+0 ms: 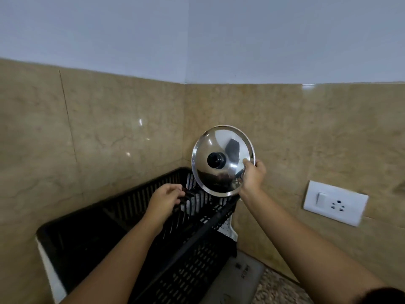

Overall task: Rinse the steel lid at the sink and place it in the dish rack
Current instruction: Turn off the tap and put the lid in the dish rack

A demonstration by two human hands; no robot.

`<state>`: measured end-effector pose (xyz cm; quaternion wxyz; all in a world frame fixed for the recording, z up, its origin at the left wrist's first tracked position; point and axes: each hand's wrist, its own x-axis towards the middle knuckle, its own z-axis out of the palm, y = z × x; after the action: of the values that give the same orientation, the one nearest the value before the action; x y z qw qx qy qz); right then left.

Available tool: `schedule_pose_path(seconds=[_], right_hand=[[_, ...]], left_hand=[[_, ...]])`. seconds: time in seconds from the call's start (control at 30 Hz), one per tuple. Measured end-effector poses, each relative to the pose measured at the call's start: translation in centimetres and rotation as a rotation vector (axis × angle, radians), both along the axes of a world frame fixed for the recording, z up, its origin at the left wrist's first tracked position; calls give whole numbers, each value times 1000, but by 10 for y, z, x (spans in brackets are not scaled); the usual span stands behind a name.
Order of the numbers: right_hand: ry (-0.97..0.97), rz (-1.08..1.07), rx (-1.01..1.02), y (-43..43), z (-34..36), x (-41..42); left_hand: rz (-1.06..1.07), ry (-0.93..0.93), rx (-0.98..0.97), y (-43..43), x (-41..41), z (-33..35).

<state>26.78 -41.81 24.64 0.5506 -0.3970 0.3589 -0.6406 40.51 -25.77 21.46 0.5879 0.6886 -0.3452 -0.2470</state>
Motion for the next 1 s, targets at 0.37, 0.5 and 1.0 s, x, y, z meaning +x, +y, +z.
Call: schedule_pose_path(seconds=[0.37,0.5,1.0], right_hand=[[127,57,4,-32,-31,52],[162,84,39,-38,-41,58],[221,182,127,-42,-47,52]], left_hand=[[-51,23,-37,0,1,-1],[-56,26,-39,-1,2,-3],[-86,108,-54,-6,10,-7]])
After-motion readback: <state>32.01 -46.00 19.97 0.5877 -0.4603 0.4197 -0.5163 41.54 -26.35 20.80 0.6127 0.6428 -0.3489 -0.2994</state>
